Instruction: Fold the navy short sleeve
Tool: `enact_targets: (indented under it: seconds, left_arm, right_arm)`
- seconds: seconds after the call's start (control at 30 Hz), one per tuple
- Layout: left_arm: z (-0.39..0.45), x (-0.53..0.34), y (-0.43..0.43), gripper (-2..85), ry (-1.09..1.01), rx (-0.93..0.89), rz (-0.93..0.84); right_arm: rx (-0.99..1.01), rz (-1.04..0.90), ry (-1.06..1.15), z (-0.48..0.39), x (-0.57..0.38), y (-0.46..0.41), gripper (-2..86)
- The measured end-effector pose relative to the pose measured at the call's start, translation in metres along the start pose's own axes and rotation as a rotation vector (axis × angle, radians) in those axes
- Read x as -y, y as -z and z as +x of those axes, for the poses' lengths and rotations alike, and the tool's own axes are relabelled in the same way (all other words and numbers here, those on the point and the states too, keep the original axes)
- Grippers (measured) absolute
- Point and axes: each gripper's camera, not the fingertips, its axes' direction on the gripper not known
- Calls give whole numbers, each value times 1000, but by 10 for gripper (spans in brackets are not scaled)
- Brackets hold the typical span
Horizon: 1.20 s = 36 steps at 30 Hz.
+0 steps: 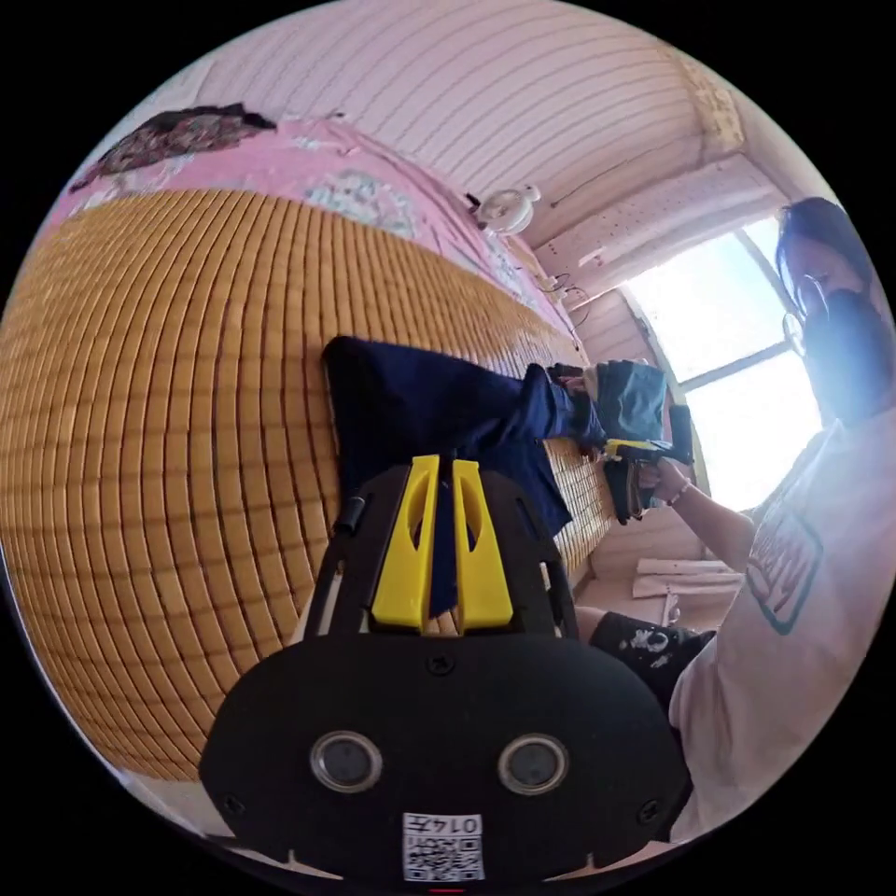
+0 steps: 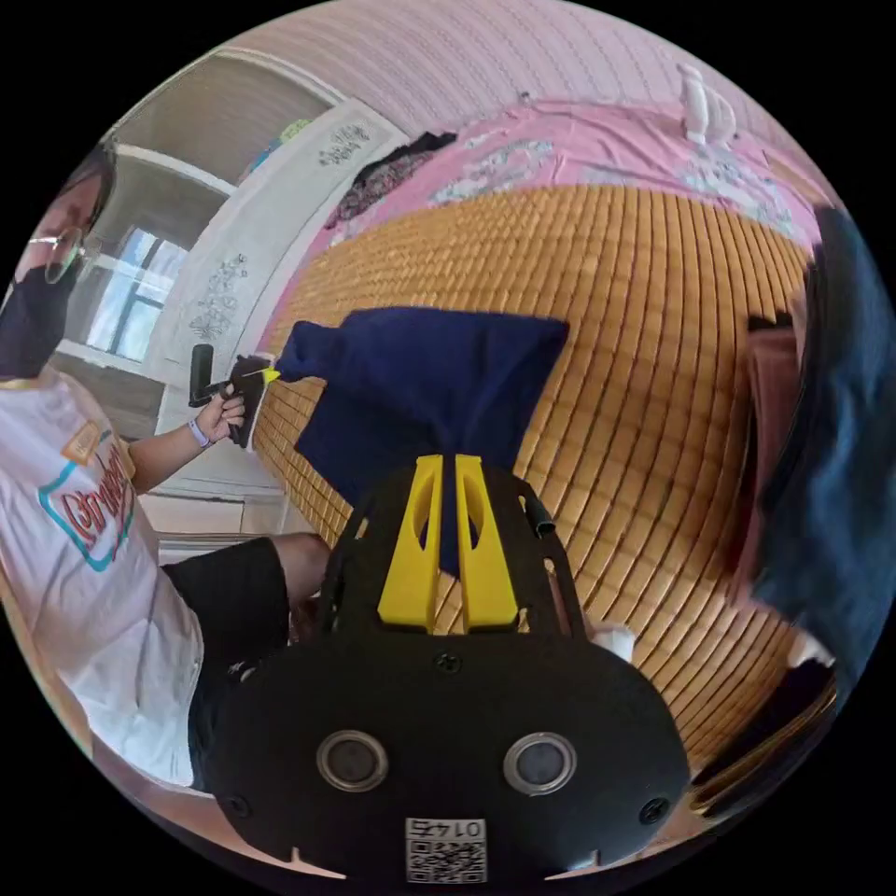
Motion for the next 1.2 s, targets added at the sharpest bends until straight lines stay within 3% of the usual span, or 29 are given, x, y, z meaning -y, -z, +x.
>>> enact_targets:
  seconds: [0.13, 0.2, 0.47, 0.67, 0.77, 0.9, 1.0, 1.13, 1.2]
  left_arm:
    - [-28, -59, -30, 25, 176, 187, -145]
    - [-27, -65, -30, 18, 187, 189, -124]
    - [58, -42, -83, -7, -186, 204, -97]
    - [108, -48, -182, -10, -361, 195, -186]
    - [108, -56, -215, -10, -365, 261, -237]
    - [99, -69, -236, -10, -369, 236, -217]
    - [97, -73, -247, -10, -386, 218, -221]
    - [97, -82, -264, -9, -435, 225, -209]
    - [97, -85, -270, -8, -439, 221, -204]
  right_arm:
    - [-70, -153, -124, 9, -35, -43, 36]
    - [-97, -166, -101, -2, -32, -46, 38]
    - [-311, -5, 270, -91, 59, -59, -6]
    - [-340, -62, 494, -150, 180, -133, -5]
    - [-429, -249, 520, -150, 220, -183, -4]
    - [-368, -429, 537, -150, 251, -185, -4]
    - [-410, -369, 555, -151, 273, -182, -4]
    - [-360, -494, 532, -137, 290, -199, -4]
    - [-315, -366, 522, -131, 284, -176, -3]
